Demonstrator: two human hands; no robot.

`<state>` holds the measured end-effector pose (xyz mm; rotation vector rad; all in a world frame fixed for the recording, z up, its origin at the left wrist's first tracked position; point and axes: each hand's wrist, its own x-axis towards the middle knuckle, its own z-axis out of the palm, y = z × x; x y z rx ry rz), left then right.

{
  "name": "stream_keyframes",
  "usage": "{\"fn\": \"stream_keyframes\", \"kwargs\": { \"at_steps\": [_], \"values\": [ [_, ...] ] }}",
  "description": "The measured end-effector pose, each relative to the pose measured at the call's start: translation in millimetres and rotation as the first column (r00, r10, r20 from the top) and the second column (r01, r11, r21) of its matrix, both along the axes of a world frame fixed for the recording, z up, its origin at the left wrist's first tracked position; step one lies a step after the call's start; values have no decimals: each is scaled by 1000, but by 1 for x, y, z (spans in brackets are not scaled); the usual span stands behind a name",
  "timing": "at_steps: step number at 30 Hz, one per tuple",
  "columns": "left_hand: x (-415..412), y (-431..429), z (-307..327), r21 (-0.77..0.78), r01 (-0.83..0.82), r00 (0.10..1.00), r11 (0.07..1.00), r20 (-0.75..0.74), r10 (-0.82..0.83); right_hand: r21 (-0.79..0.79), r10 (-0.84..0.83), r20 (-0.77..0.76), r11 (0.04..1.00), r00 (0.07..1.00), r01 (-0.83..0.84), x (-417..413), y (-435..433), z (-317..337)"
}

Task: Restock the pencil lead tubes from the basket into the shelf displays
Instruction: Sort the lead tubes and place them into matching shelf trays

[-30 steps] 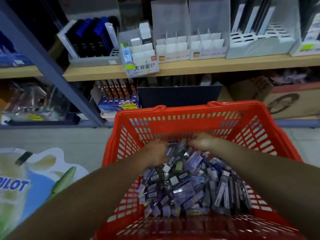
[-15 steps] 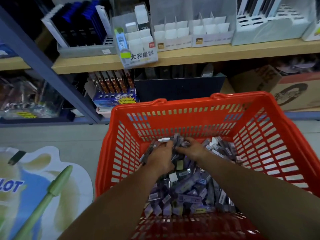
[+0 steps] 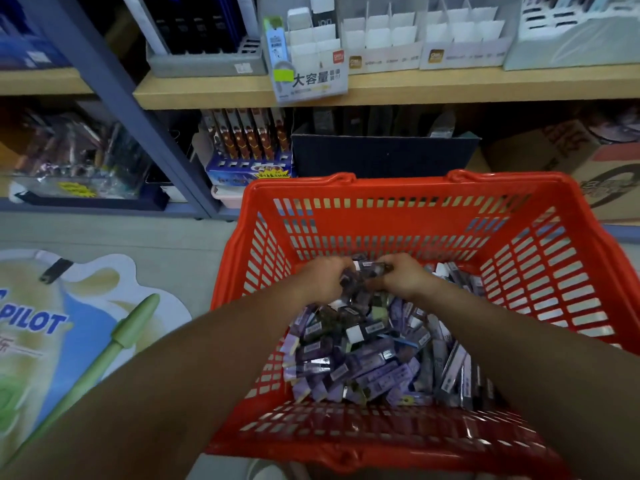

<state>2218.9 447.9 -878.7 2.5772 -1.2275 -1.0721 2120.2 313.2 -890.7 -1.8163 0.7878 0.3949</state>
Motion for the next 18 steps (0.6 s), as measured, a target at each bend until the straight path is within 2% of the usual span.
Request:
{"fn": "stream_keyframes", "kwargs": {
  "at_steps": [4,8,10,12,14,16,18],
  "values": [
    [11,-1,20,45,5,998,999,-69,-2,-197,215,-22,957,976,-215,5,-7,21],
    [18,3,44,50,7,992,999,-124,0,-163,256,46,956,966,-246,12,-16,54],
    [19,5,59,19,-79,961,997,-265,81,-35,183,127,983,975,-180,13,-18,68],
    [21,8,78,-21,-229,873,973,-447,196,254,-45,232,967,972,-16,13,-18,79],
    [24,9,96,-66,-406,728,911,-626,279,515,-297,264,848,918,126,14,-17,86],
    [27,8,109,-115,-560,573,820,-769,283,650,-444,222,731,868,208,17,-12,89],
    [26,3,121,-156,-647,490,746,-835,250,750,-530,157,612,833,249,20,-4,92]
  ]
}}
